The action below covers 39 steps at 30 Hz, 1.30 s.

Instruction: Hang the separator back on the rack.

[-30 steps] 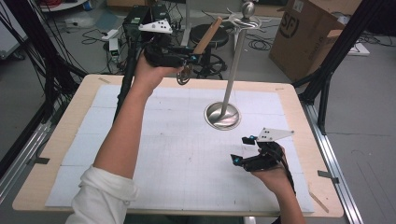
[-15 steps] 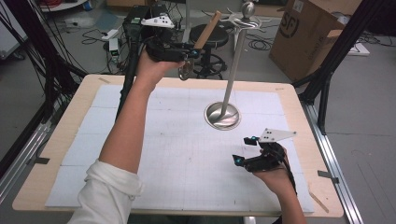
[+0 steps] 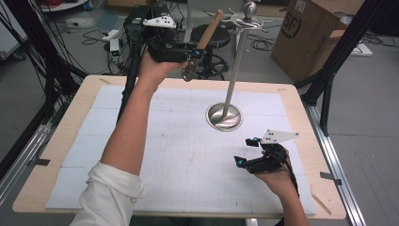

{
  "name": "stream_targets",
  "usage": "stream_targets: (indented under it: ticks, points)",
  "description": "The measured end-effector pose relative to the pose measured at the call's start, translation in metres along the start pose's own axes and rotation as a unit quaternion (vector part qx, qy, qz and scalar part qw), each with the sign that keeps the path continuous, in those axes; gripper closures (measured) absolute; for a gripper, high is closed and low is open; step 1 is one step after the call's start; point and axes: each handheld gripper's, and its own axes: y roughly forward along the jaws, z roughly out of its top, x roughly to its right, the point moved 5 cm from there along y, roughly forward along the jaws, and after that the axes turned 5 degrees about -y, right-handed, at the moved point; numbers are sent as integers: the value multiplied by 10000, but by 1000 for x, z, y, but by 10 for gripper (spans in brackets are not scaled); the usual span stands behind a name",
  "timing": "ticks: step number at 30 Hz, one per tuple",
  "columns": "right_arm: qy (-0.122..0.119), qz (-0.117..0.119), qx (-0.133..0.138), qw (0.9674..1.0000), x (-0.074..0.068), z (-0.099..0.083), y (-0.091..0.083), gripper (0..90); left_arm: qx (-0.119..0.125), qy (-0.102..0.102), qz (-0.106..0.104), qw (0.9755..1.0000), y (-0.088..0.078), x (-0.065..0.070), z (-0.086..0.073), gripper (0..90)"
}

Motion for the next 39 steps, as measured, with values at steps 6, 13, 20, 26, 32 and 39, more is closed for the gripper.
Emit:
stream_targets:
  ticks: [6,13,20,26,32,39]
  points:
    - [3,-2,0,10000,-1,0,0,147,-129,34,-28,9999,8,3,-1,688]
    - [0,7,3,10000,0,0,0,147,-219,57,-139,9996,19,11,-3,688]
    - [-23,4,7,10000,-1,1,0,147,-322,113,-170,9993,26,16,-6,688]
    - [-25,7,2,10000,-1,1,0,147,-478,159,-160,9986,33,19,-9,687]
    - [-27,-3,0,10000,-1,1,1,147,-569,169,-142,9981,38,20,-12,688]
    - [-31,11,2,10000,-1,1,1,147,-593,154,-157,9980,42,22,-11,687]
